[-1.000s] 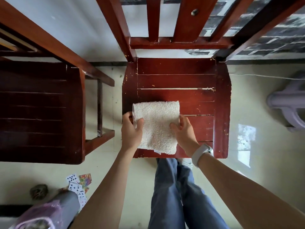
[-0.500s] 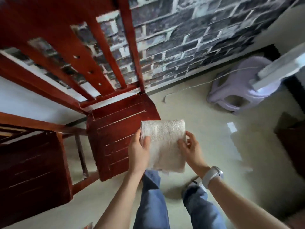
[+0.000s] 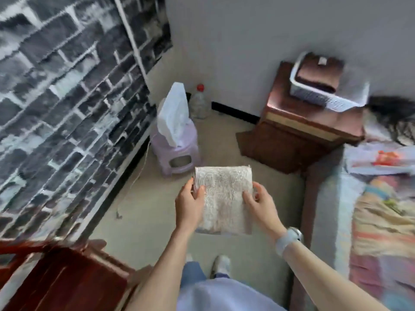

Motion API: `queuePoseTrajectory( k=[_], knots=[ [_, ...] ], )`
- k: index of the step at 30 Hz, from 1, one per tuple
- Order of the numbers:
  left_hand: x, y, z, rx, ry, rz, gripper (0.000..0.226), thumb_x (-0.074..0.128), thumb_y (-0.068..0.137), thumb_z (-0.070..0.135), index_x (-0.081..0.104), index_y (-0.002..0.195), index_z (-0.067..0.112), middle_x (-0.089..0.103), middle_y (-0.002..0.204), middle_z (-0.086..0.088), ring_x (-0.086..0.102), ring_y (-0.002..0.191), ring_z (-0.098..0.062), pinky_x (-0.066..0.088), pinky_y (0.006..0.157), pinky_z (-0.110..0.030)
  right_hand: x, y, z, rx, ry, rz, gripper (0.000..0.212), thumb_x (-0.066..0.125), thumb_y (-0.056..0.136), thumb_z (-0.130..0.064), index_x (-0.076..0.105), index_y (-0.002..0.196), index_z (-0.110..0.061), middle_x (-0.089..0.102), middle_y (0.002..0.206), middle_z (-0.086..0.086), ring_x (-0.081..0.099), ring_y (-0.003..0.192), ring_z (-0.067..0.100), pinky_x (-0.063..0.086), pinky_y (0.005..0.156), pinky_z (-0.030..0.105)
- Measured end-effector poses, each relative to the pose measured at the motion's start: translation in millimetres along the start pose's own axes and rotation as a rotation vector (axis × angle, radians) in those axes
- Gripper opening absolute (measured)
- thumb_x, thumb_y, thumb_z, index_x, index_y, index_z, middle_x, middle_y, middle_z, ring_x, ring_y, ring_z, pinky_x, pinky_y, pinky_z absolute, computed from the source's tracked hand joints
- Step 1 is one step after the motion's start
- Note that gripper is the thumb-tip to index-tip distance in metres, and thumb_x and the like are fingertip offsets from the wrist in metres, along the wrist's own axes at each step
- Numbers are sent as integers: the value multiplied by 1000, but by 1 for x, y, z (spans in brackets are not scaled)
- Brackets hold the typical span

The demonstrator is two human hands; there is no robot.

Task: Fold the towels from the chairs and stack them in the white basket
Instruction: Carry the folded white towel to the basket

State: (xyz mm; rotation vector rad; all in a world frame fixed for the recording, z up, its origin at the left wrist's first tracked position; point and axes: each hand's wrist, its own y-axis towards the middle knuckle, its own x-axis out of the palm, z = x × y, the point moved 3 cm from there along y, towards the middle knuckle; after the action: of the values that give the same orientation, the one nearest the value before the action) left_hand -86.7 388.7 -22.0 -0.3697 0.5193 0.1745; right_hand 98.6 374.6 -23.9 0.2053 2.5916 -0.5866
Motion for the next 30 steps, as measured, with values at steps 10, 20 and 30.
queuePoseTrajectory(
  k=[10,20,30],
  knots=[
    [140,109,157,252,93,-257,39,53,90,19,51,128,12,61,124,-4,55,109,-15,38,91,-21,-131,128,4,109,207,223,36,52,90,-25,48,125,-17,57,95,-14,60,93,13,51,88,43],
    [272,269,321,250,34,-478,49,55,89,27,43,135,15,54,133,-3,48,124,-19,38,106,-40,-241,320,-42,189,356,415,37,50,90,-29,47,127,-24,59,111,-10,58,105,13,48,95,44],
    [400,375,413,247,-15,-462,45,50,92,18,42,136,16,53,134,-4,48,124,-18,38,99,-28,-333,485,-52,141,296,448,48,44,95,-24,32,141,-16,46,133,-4,44,124,14,37,106,35]
  ],
)
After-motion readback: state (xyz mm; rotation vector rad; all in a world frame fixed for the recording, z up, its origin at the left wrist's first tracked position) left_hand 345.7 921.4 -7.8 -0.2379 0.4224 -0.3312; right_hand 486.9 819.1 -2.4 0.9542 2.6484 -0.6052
